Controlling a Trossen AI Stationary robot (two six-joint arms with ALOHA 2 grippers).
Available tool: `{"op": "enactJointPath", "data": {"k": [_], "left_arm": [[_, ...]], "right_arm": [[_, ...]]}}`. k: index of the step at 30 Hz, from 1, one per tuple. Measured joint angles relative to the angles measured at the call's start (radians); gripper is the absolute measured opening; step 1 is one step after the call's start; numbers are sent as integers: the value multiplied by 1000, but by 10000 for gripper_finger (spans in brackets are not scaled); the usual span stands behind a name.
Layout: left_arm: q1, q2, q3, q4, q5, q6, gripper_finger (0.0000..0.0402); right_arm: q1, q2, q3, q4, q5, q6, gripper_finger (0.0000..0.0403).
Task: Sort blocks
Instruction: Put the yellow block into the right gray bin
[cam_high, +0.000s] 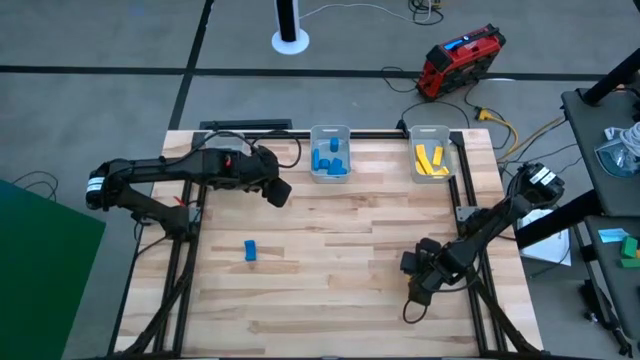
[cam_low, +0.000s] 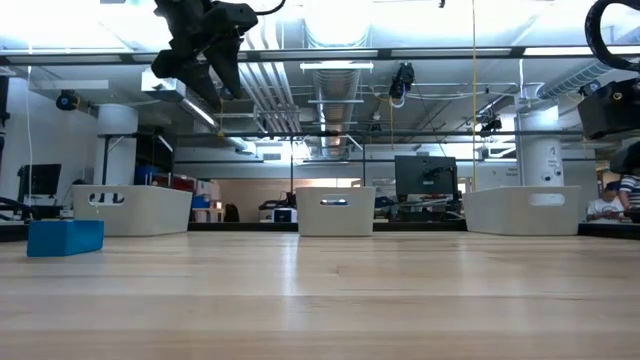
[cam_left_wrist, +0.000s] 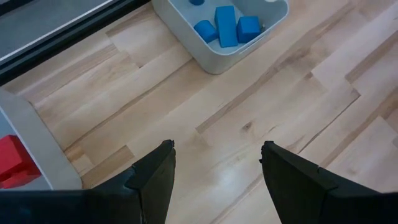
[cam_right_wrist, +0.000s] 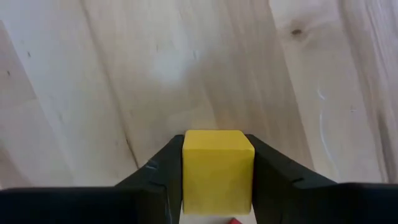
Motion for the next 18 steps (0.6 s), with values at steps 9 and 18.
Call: {"op": "enactJointPath", "data": {"k": [9,18], "left_arm": [[0,0,0,0,0,0,213],[0,0,0,24,0,25,213]], "right_arm": [[-9,-45,10,5,-30,16,125],[-178,-162,112,-94,-22,-78,125]]}}
